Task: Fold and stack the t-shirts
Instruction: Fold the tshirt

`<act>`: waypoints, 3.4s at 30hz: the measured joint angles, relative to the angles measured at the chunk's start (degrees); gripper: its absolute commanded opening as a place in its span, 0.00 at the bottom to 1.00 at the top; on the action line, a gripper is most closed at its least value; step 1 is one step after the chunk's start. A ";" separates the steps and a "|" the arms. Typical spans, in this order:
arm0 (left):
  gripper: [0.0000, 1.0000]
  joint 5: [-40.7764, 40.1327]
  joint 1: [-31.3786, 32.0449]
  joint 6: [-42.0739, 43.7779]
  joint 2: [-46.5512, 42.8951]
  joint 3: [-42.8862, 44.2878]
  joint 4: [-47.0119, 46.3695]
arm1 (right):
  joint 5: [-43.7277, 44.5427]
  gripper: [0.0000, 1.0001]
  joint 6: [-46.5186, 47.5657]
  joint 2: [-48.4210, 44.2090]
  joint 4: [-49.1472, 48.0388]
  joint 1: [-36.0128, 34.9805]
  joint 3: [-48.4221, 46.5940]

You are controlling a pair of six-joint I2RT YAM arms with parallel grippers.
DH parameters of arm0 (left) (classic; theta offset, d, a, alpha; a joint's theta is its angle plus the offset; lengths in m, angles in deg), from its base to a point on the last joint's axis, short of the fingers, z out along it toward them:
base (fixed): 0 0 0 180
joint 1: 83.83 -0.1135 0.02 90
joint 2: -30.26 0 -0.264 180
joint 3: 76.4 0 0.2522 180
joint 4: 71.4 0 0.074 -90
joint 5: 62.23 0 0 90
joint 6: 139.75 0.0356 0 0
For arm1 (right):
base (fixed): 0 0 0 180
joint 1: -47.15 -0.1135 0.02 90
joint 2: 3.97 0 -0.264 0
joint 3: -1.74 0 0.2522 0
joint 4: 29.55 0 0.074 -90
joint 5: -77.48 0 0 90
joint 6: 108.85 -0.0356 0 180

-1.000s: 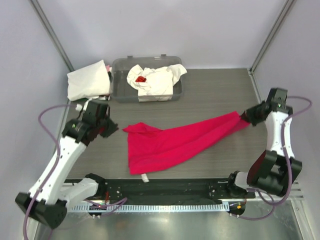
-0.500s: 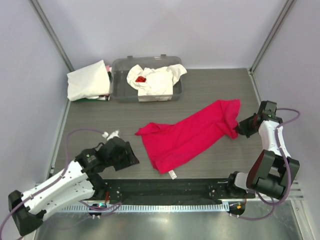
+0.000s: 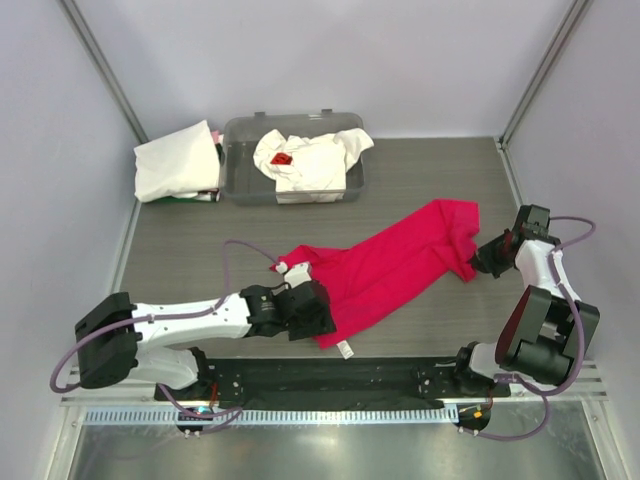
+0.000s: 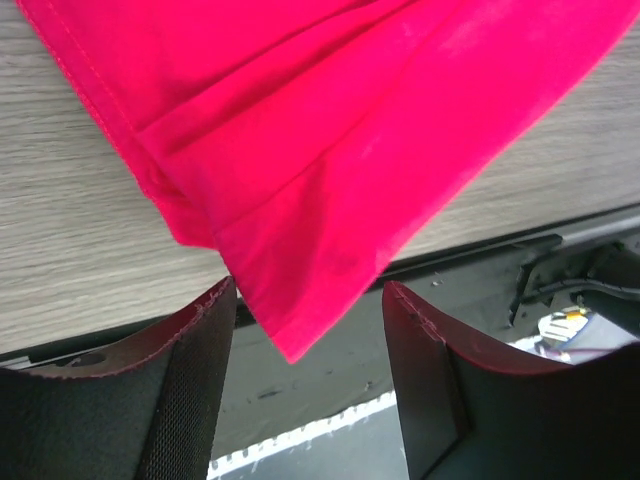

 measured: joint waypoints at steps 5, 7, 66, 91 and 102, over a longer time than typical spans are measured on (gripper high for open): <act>0.59 0.04 0.35 -2.08 1.95 0.00 -0.33 | -0.22 0.01 0.20 0.98 -0.39 0.15 -0.15; 0.59 -0.07 0.98 -3.19 1.95 0.00 -0.26 | -0.31 0.01 0.20 1.51 -0.42 0.22 -0.42; 0.00 -28.24 -6.60 11.91 -19.19 59.87 45.40 | 1.33 0.01 -1.40 -17.86 25.90 -1.40 -38.42; 0.00 -2.38 -45.79 32.83 7.63 57.46 33.16 | -6.49 0.01 1.38 24.57 24.70 -10.47 -59.28; 0.00 14.23 -57.33 35.36 20.65 92.04 32.63 | -12.26 0.01 -2.23 27.36 28.55 -9.01 -83.45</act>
